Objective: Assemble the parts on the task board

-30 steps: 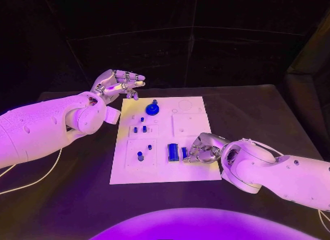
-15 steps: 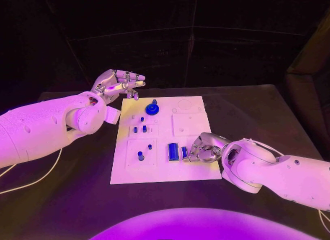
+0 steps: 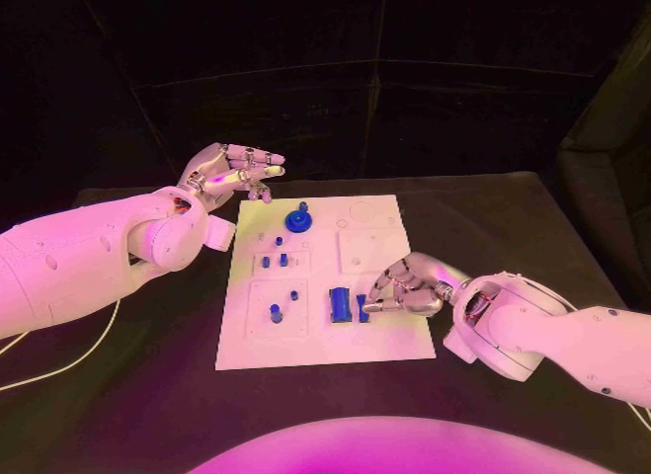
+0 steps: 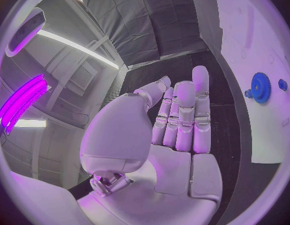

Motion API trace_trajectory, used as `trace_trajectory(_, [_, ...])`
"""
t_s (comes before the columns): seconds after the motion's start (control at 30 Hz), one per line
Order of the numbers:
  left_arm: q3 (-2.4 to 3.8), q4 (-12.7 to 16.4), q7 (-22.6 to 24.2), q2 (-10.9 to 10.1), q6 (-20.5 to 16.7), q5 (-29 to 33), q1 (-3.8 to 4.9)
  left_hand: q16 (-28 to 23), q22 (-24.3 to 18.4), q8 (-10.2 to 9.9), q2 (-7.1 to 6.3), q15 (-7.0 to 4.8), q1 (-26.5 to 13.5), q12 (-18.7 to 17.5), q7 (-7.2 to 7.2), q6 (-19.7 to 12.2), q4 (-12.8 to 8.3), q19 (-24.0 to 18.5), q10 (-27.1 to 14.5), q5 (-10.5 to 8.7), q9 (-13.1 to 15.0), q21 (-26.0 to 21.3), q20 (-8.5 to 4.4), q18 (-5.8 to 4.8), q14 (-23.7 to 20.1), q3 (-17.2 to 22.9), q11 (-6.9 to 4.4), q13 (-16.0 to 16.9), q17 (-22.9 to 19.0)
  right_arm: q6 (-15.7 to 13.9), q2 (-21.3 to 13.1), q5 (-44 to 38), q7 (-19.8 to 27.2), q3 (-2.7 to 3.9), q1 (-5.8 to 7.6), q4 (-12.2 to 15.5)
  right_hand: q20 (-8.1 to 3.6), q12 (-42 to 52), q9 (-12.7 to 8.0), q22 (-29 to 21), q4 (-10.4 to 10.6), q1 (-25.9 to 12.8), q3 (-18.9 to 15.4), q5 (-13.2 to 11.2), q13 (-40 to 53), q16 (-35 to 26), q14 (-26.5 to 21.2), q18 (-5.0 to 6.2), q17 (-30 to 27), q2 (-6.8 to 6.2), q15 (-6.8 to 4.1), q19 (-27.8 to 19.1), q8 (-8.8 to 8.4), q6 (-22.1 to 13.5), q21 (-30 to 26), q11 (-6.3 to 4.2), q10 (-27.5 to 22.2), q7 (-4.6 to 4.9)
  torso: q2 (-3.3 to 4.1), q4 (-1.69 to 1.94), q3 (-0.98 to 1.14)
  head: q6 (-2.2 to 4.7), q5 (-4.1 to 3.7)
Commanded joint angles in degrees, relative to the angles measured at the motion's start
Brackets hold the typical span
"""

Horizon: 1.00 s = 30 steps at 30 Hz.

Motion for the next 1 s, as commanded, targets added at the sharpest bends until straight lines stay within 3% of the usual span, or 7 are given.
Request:
trace_trajectory(0.03, [-0.02, -0.2, 0.5, 0.3, 0.3, 2.0, -0.04, -0.7, -0.1, 0.2, 0.21, 0.03, -0.5, 0.3, 0.16, -0.4, 0.1, -0.4, -0.5, -0.04, -0.1, -0.5, 0.07, 0.35, -0.9, -0.4, -0.11, -0.1, -1.0, -4.3, -0.4, 19.8, 16.0, 0.23, 2.17, -2.3, 0.54, -14.1, -0.8, -12.8, -2.2, 3.8, 0.9, 1.7, -9.7, -10.1, -3.3, 2.46, -13.0, 1.63, 0.62, -6.6, -1.22, -1.6, -9.7, 0.75, -6.3, 0.69, -0.77, 0.01, -0.28, 0.64, -0.34])
trace_trajectory(0.13, [-0.09, -0.7, 0.7, 0.4, 0.1, 3.3, -0.24, -3.0, -0.9, 0.2, 0.11, 0.21, -0.7, 0.4, 0.12, -0.5, 0.3, -2.2, -0.7, -0.02, -0.1, -2.0, 0.25, 0.32, -3.5, -1.0, -0.04, -0.1, -2.7, -4.0, 0.1, 28.1, 21.9, 0.25, 4.72, -6.1, 1.42, -21.9, -1.9, -25.0, -3.7, 7.1, 2.1, 1.1, -16.2, -27.7, -10.4, 4.14, -31.5, 3.99, 1.69, -13.1, -2.74, -2.0, -21.4, 1.87, -10.5, 1.64, -1.48, 0.03, -0.47, 1.2, -0.77])
trace_trajectory(0.43, [-0.17, -4.6, 1.9, 2.2, -0.5, 9.4, -1.24, -31.4, -12.0, -0.6, -0.14, 4.32, -1.8, -3.8, 0.62, -2.4, 2.0, -18.0, -1.5, -0.02, -0.2, -18.6, 3.93, -0.17, -14.1, -1.3, 1.37, -0.5, -15.7, 0.2, 5.7, 46.0, 33.8, 0.42, 8.24, -20.1, 7.39, -42.7, -8.0, -41.3, -6.3, 13.0, 3.6, 0.4, -43.4, -58.8, -21.9, 3.81, -48.5, 6.25, 8.04, -21.2, -10.15, -0.8, -46.3, 6.71, -13.6, 4.91, -4.67, -0.26, -1.27, 3.41, -0.79])
trace_trajectory(0.63, [-0.17, -8.1, 3.2, 4.3, -1.2, 12.3, -2.16, -43.0, -19.1, -1.6, 0.05, 6.57, -1.8, -7.5, 0.31, -2.9, 3.1, -23.2, -1.8, -0.04, -0.2, -26.6, 7.77, 0.41, -15.4, -3.4, 2.73, -0.5, -20.6, 2.3, 11.0, 49.5, 37.2, 0.64, 8.65, -29.3, 9.48, -44.4, -12.3, -48.8, -9.2, 11.2, 4.3, -0.1, -54.7, -68.2, -20.6, 4.27, -57.1, 7.04, 9.6, -18.4, -14.01, 1.4, -56.2, 7.39, -12.4, 5.43, -6.01, -0.42, -1.25, 5.59, -0.52])
trace_trajectory(0.9, [-0.16, -12.0, 4.4, 7.5, -3.5, 14.1, -3.09, -47.4, -21.9, -2.3, 0.69, 7.22, -1.1, -9.1, 0.17, -2.8, 3.4, -23.3, -2.3, 0.03, -0.2, -28.5, 8.5, 0.55, -14.8, -4.9, 3.19, -0.5, -22.5, 4.5, 16.8, 50.9, 39.1, 0.71, 8.74, -38.8, 9.5, -44.3, -14.6, -51.9, -12.0, 9.0, 5.0, -0.2, -59.6, -71.3, -17.9, 4.21, -60.6, 7.57, 9.58, -15.5, -14.27, 2.3, -60.0, 7.56, -11.2, 5.54, -6.8, 0.1, -0.77, 8.36, -0.04])
trace_trajectory(0.93, [-0.22, -11.4, 2.1, 7.2, -1.7, 11.5, -3.1, -51.0, -27.1, -6.5, 4.99, 4.53, -23.1, -12.9, -2.94, -19.8, 5.5, -36.9, -20.7, -4.2, -3.9, -30.3, 3.91, -3.02, -31.8, -11.0, 0.26, -4.1, -24.3, 1.8, 16.3, 47.9, 35.7, 0.65, 8.61, -37.8, 5.76, -48.0, -19.8, -54.1, -10.3, -15.4, 7.5, -2.5, -63.7, -75.7, -38.0, 0.82, -64.8, 5.73, 7.77, -33.3, -17.9, -15.1, -63.3, 5.08, -30.8, 2.17, -6.31, -0.23, -1.1, 7.49, -0.43])
trace_trajectory(1.0, [-0.17, -11.1, 2.1, 7.1, -2.1, 11.4, -3.16, -51.8, -27.9, -6.5, 4.99, 4.47, -25.7, -12.9, -3.26, -22.0, 5.5, -38.5, -23.0, -4.2, -3.9, -30.8, 3.43, -3.02, -33.7, -12.0, 0.08, -4.1, -24.6, 1.5, 16.2, 48.2, 35.8, 0.69, 8.55, -37.5, 5.33, -48.0, -19.8, -54.5, -10.3, -18.7, 7.6, -2.9, -63.7, -75.7, -39.9, 0.82, -64.8, 5.38, 7.49, -35.0, -17.9, -16.7, -63.9, 4.8, -32.7, 1.82, -6.28, -0.12, -1.03, 7.67, -0.39])
